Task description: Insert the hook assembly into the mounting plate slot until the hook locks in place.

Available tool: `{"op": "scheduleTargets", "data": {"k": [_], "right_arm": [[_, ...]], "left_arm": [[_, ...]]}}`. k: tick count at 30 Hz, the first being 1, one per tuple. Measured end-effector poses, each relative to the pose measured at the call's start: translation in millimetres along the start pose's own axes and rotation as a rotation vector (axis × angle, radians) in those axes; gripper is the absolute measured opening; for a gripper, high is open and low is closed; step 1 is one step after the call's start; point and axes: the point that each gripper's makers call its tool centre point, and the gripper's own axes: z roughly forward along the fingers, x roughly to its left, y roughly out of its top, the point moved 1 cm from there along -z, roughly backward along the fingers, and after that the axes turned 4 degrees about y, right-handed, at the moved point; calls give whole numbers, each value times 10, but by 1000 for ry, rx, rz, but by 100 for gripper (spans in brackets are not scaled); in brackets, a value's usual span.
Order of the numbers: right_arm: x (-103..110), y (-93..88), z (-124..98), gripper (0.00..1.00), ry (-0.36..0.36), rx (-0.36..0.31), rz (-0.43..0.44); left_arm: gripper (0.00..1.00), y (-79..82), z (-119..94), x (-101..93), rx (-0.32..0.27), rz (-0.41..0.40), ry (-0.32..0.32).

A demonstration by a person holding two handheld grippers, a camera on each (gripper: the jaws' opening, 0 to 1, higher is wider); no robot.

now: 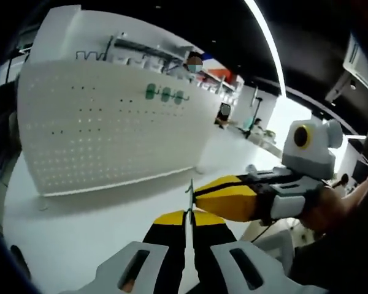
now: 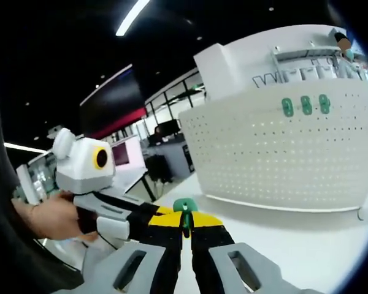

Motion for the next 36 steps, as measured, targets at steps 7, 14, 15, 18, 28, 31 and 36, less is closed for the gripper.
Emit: {"op": "scheduleTargets", "data": {"k": [7,14,15,18,28,31,36], "right_arm": [[59,19,-38,5,3,-26,2],[11,37,-20,3,3,-23,17],[23,37,-16,2,7,-26,15],[23,47,-10,2,14,-36,45],[29,-4,5,1,15,-1,24],[38,9,4,1,13,0,-4],[27,-11,14,1,14,10,-5]], "left_arm": [[2,34,-28,2,-11,-1,-2],[2,61,-36,-24,-20,24,3],[2,63,-37,-23,-21,23,3],[2,75,-50,-24,-22,36,9],[3,24,-43,-17,3,97,17],[4,40,-47,-14,-13,116,11],[4,18,-38,-8,-15,134,6]]}}
